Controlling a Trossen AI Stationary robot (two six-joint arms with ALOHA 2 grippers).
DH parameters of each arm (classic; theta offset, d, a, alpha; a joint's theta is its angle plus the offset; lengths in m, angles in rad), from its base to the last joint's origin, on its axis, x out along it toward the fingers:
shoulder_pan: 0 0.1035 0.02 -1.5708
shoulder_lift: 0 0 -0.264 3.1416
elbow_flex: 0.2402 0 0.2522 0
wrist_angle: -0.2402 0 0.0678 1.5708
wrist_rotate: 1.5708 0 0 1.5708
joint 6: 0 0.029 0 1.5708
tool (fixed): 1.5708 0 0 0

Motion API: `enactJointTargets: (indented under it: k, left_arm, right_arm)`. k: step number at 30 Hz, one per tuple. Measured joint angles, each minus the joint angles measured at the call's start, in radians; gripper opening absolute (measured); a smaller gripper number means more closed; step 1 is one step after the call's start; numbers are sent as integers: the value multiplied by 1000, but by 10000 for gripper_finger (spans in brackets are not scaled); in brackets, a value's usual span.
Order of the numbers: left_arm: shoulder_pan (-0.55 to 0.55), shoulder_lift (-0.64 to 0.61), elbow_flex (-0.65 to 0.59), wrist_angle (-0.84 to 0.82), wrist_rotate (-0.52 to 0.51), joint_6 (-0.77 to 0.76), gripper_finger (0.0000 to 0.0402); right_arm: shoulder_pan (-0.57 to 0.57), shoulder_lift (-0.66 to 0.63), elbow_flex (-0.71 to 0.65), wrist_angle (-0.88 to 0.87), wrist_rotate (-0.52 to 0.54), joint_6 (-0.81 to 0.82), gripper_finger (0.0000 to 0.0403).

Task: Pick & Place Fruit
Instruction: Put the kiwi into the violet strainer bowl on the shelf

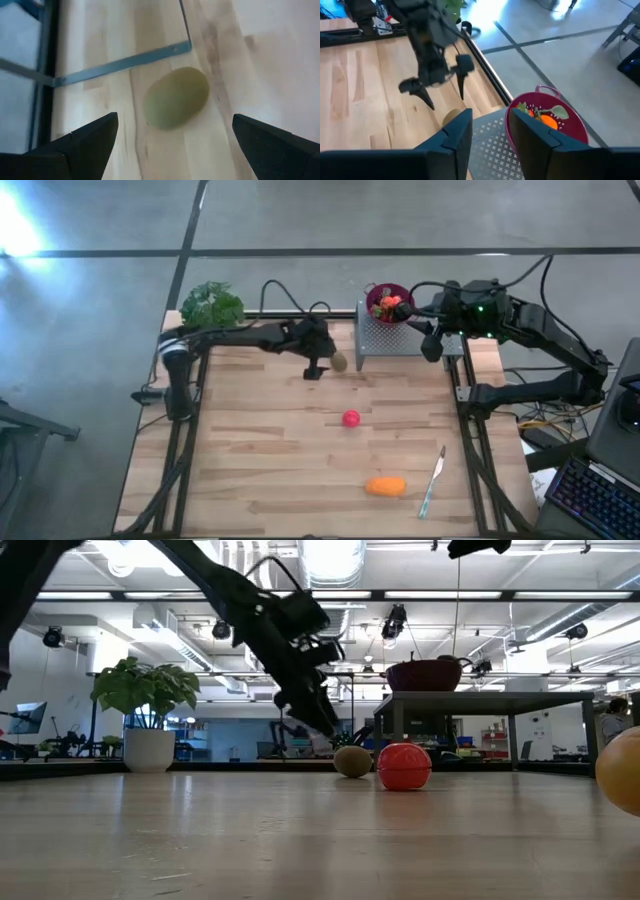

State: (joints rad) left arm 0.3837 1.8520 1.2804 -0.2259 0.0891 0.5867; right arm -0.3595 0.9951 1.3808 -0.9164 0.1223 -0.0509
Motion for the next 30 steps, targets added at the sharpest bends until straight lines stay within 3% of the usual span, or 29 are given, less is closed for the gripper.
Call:
enactJointTargets:
  k: [10, 16, 30]
  left_arm:
    - [0, 173, 237, -201, -12, 123, 397]
    - [-8, 196, 249, -202, -9, 207, 397]
    - [-34, 266, 254, -154, 1, 222, 397]
  right_arm:
    - [0, 2, 0, -25, 0, 0, 89]
    - [0, 2, 0, -24, 4, -17, 66]
    - [0, 15, 0, -23, 4, -54, 34]
